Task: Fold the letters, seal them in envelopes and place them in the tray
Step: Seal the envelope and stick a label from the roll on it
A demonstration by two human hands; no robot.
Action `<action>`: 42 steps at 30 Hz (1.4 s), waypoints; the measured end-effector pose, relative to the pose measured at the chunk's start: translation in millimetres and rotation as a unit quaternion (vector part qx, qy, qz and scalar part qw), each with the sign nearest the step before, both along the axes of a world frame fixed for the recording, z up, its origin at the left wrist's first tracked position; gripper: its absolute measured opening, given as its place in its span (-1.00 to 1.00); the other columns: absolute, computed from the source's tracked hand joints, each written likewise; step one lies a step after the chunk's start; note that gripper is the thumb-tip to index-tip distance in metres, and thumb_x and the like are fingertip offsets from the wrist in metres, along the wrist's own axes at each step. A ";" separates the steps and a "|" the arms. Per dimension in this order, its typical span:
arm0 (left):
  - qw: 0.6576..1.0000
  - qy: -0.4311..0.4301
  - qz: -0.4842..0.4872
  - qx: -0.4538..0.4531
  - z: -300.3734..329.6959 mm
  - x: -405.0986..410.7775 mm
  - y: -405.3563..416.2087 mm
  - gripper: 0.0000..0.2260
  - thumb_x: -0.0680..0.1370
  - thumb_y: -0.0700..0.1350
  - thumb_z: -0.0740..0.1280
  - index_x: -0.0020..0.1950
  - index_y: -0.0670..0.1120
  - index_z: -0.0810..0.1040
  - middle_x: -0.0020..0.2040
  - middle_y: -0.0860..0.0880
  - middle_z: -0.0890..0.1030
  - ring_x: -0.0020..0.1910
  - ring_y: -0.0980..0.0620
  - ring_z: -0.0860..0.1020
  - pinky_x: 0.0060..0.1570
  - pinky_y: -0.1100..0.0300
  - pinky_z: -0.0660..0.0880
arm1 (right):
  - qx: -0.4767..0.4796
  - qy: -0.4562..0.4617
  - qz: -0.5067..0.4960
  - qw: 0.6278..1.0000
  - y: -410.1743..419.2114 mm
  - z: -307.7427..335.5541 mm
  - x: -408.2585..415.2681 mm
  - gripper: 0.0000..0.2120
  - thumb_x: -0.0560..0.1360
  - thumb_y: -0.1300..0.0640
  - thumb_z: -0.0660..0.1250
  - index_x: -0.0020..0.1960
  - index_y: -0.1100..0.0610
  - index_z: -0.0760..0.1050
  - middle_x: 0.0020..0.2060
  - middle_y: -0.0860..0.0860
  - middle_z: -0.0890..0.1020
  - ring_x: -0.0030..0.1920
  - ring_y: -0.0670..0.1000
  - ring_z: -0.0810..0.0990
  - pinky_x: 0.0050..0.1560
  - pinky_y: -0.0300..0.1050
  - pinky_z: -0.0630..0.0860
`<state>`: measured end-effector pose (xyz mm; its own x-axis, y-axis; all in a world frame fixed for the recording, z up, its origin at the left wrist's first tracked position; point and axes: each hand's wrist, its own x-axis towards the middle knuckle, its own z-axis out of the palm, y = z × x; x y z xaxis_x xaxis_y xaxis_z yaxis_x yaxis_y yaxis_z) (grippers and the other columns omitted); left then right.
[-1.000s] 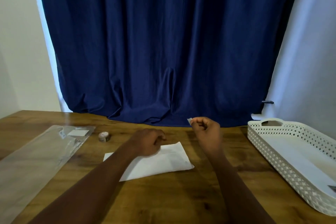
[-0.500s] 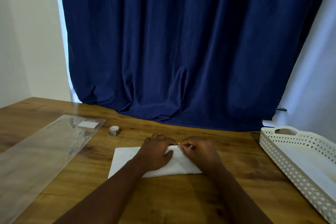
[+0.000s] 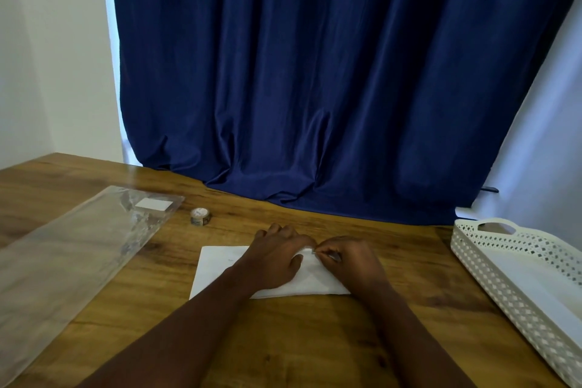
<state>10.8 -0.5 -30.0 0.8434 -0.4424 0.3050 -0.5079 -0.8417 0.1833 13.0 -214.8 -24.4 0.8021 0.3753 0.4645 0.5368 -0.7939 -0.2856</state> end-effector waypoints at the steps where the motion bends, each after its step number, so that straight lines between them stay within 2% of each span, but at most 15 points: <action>1: 1.000 -0.001 -0.001 0.005 -0.2 -0.1 0.3 -0.61 0.65 0.04 0.16 0.49 0.25 0.37 0.33 0.04 0.46 0.29 -0.03 0.38 0.24 -0.03 0.36 | -0.007 0.004 0.001 1.000 0.3 0.1 0.2 -0.85 0.54 0.08 0.40 0.03 -0.07 0.71 -0.02 -0.17 0.73 -0.04 -0.19 0.62 0.02 -0.23 0.55; 7: 1.000 -0.011 0.003 0.022 -1.1 -0.3 -0.6 -0.63 0.66 0.01 0.13 0.44 0.24 0.45 0.29 0.04 0.46 0.26 -0.02 0.38 0.20 -0.02 0.37 | -0.032 0.008 -0.005 0.999 -0.8 -0.4 -0.5 -0.85 0.54 0.07 0.38 0.04 -0.05 0.71 0.01 -0.16 0.73 -0.01 -0.18 0.62 0.03 -0.21 0.55; 12: 0.999 0.003 0.019 0.030 3.4 0.0 -4.4 -0.65 0.64 0.05 0.16 0.42 0.22 0.49 0.32 0.04 0.46 0.31 -0.03 0.38 0.25 -0.05 0.38 | -0.069 0.028 0.012 0.997 -0.9 2.9 -0.5 -0.79 0.56 0.11 0.36 0.14 -0.03 0.69 0.13 -0.11 0.69 0.12 -0.14 0.60 0.19 -0.23 0.50; 14: 0.999 0.009 0.026 0.033 5.4 -0.7 -6.2 -0.65 0.63 0.07 0.17 0.41 0.21 0.50 0.34 0.04 0.46 0.34 -0.04 0.38 0.26 -0.06 0.39 | -0.072 0.042 0.012 0.996 -2.1 5.6 -1.9 -0.78 0.56 0.12 0.37 0.17 -0.03 0.68 0.15 -0.11 0.67 0.12 -0.14 0.59 0.18 -0.25 0.49; 18: 0.999 0.011 0.036 0.035 8.5 -2.4 -10.3 -0.66 0.62 0.07 0.20 0.39 0.21 0.52 0.34 0.04 0.47 0.34 -0.04 0.39 0.26 -0.06 0.41 | -0.081 0.074 0.012 0.994 -4.5 13.6 -5.6 -0.80 0.56 0.08 0.38 0.15 -0.01 0.70 0.11 -0.08 0.65 0.08 -0.10 0.59 0.15 -0.11 0.53; 21: 0.999 0.005 0.035 0.041 6.9 -2.9 -10.7 -0.65 0.62 0.08 0.20 0.40 0.21 0.52 0.33 0.02 0.48 0.33 -0.05 0.39 0.25 -0.07 0.43 | -0.095 0.084 0.011 0.992 -4.6 16.6 -7.5 -0.80 0.54 0.10 0.38 0.10 0.01 0.72 0.11 -0.09 0.66 0.08 -0.10 0.60 0.14 -0.10 0.54; 26: 0.999 -0.023 -0.001 0.033 4.3 -0.5 -4.8 -0.70 0.63 0.12 0.22 0.32 0.26 0.59 0.36 0.15 0.49 0.24 0.02 0.46 0.11 0.07 0.48 | -0.107 0.090 0.012 0.990 -4.4 18.3 -7.8 -0.82 0.50 0.14 0.39 0.05 0.04 0.73 0.10 -0.08 0.66 0.06 -0.09 0.59 0.13 -0.10 0.54; 29: 0.999 -0.020 -0.009 0.026 6.3 0.3 -5.7 -0.71 0.63 0.11 0.23 0.28 0.26 0.62 0.36 0.20 0.52 0.22 0.06 0.49 0.01 0.17 0.42 | -0.096 0.100 0.015 0.990 -5.4 17.8 -7.2 -0.83 0.50 0.15 0.39 0.03 0.04 0.73 0.08 -0.08 0.66 0.06 -0.10 0.59 0.13 -0.10 0.54; 32: 0.999 -0.027 -0.019 0.023 7.4 0.0 -7.6 -0.72 0.62 0.09 0.24 0.28 0.25 0.63 0.37 0.19 0.55 0.23 0.07 0.52 -0.03 0.22 0.35 | -0.064 0.118 0.020 0.991 -8.5 16.3 -7.1 -0.83 0.49 0.16 0.41 0.01 0.01 0.74 0.05 -0.11 0.68 0.05 -0.14 0.59 0.12 -0.14 0.54; 35: 0.999 -0.031 -0.026 0.022 9.6 -1.6 -8.4 -0.71 0.63 0.07 0.25 0.30 0.23 0.63 0.36 0.19 0.56 0.25 0.07 0.53 -0.01 0.22 0.38 | 0.009 0.128 0.017 0.992 -11.5 12.7 -4.5 -0.85 0.49 0.16 0.43 -0.02 -0.02 0.74 -0.03 -0.16 0.69 -0.01 -0.21 0.59 0.04 -0.24 0.54; 38: 0.999 -0.041 -0.027 0.020 10.9 -3.2 -8.0 -0.71 0.63 0.04 0.25 0.30 0.22 0.63 0.35 0.20 0.57 0.24 0.09 0.53 0.01 0.20 0.43 | 0.132 0.106 -0.040 0.985 -7.8 2.9 0.7 -0.86 0.51 0.12 0.44 0.03 -0.06 0.70 -0.05 -0.22 0.65 -0.04 -0.26 0.58 -0.06 -0.41 0.47; 40: 0.998 -0.044 -0.036 0.017 10.5 -3.7 -6.5 -0.70 0.62 0.03 0.25 0.30 0.21 0.63 0.35 0.20 0.58 0.24 0.10 0.54 0.06 0.18 0.48 | 0.172 0.119 -0.082 0.974 -4.4 -5.0 5.5 -0.80 0.50 0.07 0.46 0.12 -0.04 0.66 0.02 -0.21 0.64 0.01 -0.23 0.59 -0.07 -0.46 0.42; 42: 0.998 -0.041 -0.045 0.015 10.5 -4.6 -5.0 -0.70 0.62 0.01 0.26 0.29 0.21 0.64 0.34 0.20 0.59 0.24 0.10 0.55 0.09 0.16 0.52 | 0.190 0.140 -0.111 0.965 -2.3 -9.6 11.3 -0.74 0.46 -0.02 0.51 0.13 -0.02 0.65 0.02 -0.15 0.65 -0.01 -0.20 0.58 -0.11 -0.43 0.39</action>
<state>6.2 -5.5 -19.5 0.7727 -0.5250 0.3568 -0.5938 -0.7965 0.1139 24.3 -217.0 -34.0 0.9574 0.0254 0.2875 0.2252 -0.6888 -0.6891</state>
